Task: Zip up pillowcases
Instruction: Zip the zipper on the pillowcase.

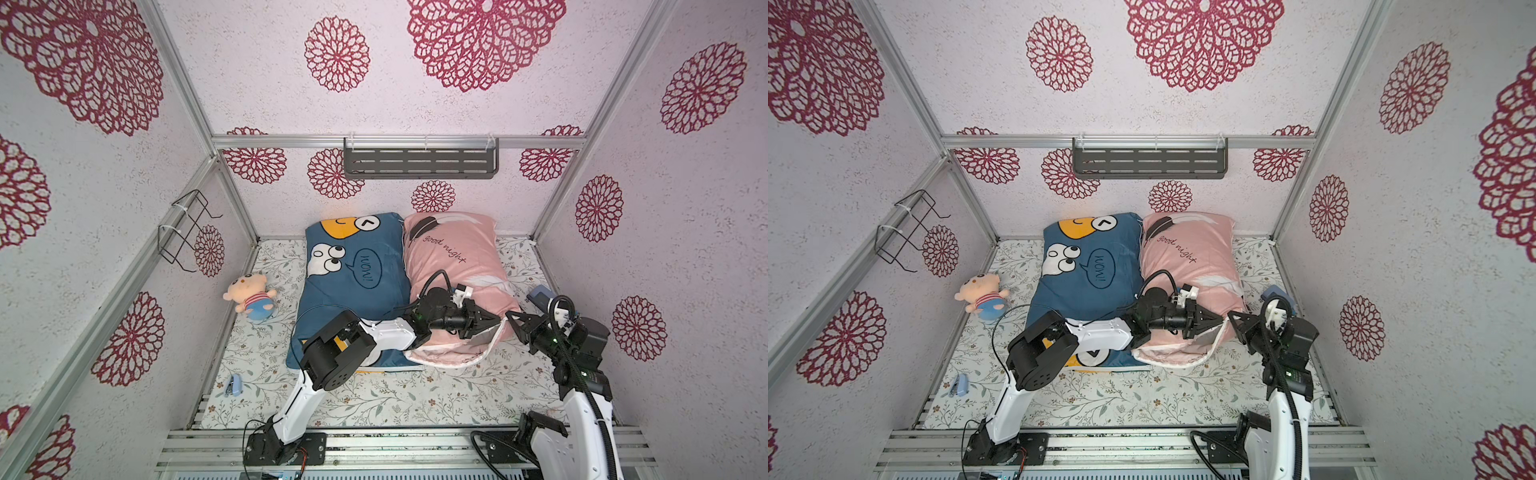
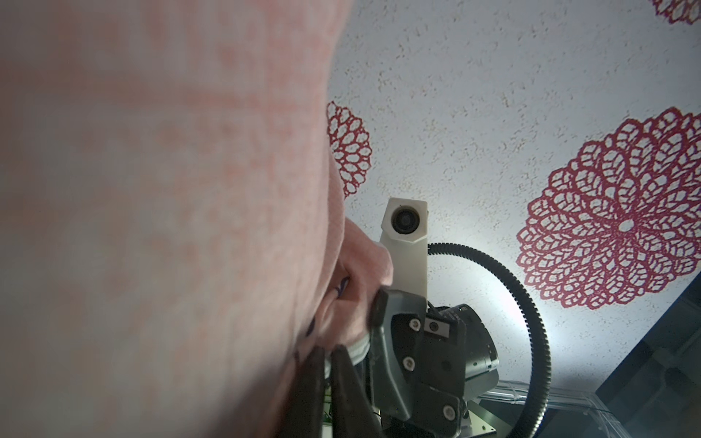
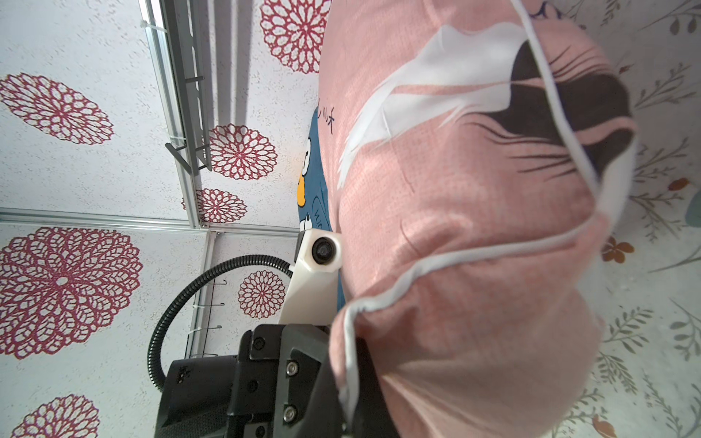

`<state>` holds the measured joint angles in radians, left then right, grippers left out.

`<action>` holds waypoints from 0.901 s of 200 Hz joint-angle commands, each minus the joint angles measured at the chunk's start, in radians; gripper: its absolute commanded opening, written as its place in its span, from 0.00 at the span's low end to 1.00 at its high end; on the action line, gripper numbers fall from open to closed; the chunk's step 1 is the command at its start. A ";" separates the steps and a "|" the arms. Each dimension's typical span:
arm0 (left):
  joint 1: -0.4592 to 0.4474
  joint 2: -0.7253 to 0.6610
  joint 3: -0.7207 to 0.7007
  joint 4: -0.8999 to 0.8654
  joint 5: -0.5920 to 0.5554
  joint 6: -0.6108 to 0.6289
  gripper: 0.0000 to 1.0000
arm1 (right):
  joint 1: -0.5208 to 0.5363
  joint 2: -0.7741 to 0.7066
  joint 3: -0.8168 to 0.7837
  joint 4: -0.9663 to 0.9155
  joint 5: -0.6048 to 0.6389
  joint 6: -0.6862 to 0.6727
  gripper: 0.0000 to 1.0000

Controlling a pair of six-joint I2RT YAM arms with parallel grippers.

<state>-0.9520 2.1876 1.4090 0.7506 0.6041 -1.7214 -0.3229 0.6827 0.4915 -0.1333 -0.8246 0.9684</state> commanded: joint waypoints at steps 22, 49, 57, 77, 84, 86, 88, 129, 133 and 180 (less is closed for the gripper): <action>0.009 -0.021 -0.006 0.013 -0.007 -0.010 0.07 | -0.005 -0.031 0.025 0.032 -0.041 -0.016 0.00; 0.007 -0.018 0.007 0.013 -0.005 -0.009 0.08 | -0.004 -0.043 0.014 0.031 -0.043 -0.013 0.00; 0.007 -0.015 0.013 0.012 -0.001 -0.009 0.09 | -0.004 -0.044 0.010 0.031 -0.043 -0.013 0.00; 0.001 -0.008 0.025 0.010 0.007 -0.010 0.15 | -0.004 -0.045 0.004 0.042 -0.043 -0.006 0.00; -0.001 -0.005 0.029 0.010 0.009 -0.012 0.17 | -0.005 -0.043 0.005 0.045 -0.045 -0.004 0.00; 0.000 -0.004 0.030 0.010 0.009 -0.013 0.17 | -0.004 -0.043 0.005 0.046 -0.044 -0.004 0.00; -0.001 -0.002 0.031 0.011 0.009 -0.013 0.17 | -0.004 -0.043 0.005 0.046 -0.045 -0.004 0.00; -0.005 0.001 0.032 0.019 0.008 -0.021 0.16 | -0.004 -0.038 0.010 0.047 -0.043 -0.006 0.00; -0.005 0.001 0.031 0.019 0.009 -0.021 0.16 | -0.004 -0.038 0.010 0.046 -0.042 -0.007 0.00; -0.008 0.001 0.029 0.022 0.008 -0.026 0.14 | -0.005 -0.041 0.001 0.052 -0.038 -0.006 0.00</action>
<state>-0.9550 2.1872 1.4239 0.7555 0.5980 -1.7340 -0.3248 0.6529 0.4911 -0.1383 -0.8272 0.9695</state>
